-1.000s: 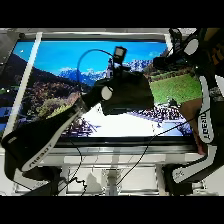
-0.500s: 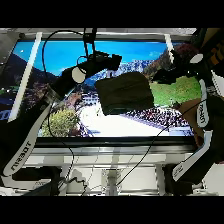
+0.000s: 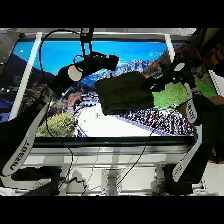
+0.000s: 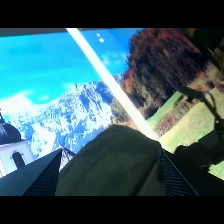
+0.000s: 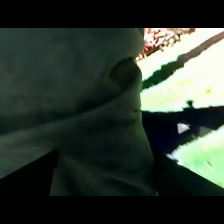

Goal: Fold the clothes and pants, and hang the long-sleeved shirts on hangers.

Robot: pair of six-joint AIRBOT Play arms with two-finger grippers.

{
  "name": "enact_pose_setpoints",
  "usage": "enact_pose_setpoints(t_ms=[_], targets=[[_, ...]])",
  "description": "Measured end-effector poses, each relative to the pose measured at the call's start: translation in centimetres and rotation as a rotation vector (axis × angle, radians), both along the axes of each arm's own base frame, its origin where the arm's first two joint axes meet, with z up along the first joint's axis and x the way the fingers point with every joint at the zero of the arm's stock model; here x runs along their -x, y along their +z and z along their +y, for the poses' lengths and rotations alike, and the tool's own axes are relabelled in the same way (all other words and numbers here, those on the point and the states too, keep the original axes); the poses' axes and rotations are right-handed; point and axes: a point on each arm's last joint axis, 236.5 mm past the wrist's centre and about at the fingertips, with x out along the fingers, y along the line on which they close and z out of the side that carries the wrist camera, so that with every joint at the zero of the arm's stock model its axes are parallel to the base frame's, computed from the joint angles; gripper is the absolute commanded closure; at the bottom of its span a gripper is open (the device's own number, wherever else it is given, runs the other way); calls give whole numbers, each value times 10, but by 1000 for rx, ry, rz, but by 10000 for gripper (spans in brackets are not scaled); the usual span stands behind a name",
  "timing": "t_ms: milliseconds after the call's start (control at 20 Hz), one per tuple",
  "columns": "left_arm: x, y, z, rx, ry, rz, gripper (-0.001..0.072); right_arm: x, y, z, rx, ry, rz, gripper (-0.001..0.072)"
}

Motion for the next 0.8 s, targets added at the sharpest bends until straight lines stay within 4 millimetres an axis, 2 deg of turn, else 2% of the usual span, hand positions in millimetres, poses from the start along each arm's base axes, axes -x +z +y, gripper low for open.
enact_pose_setpoints(t_ms=[200,350,400,450,500,550,650,700,800], targets=[[3,-5,-1,-9,-13,18,11,9,-12,39,-75,30,58,30],[3,-5,0,-11,-13,21,11,25,-15,85,-136,97,105,47],[2,-5,0,-11,-12,21,12,30,-16,100,-140,124,112,159],[2,-6,1,-12,-12,23,11,34,-19,115,-136,149,108,353],[2,-6,2,-12,-11,23,12,37,-21,129,-131,170,104,587],[1,-6,3,-12,-9,23,14,39,-22,144,-126,190,91,692],[1,-6,5,-15,-8,28,48,39,-19,171,-119,228,52,698],[1,-6,8,-18,-8,33,185,38,-13,184,-124,244,26,699],[4,-8,19,-53,-16,50,606,32,9,206,-157,266,-29,699]])
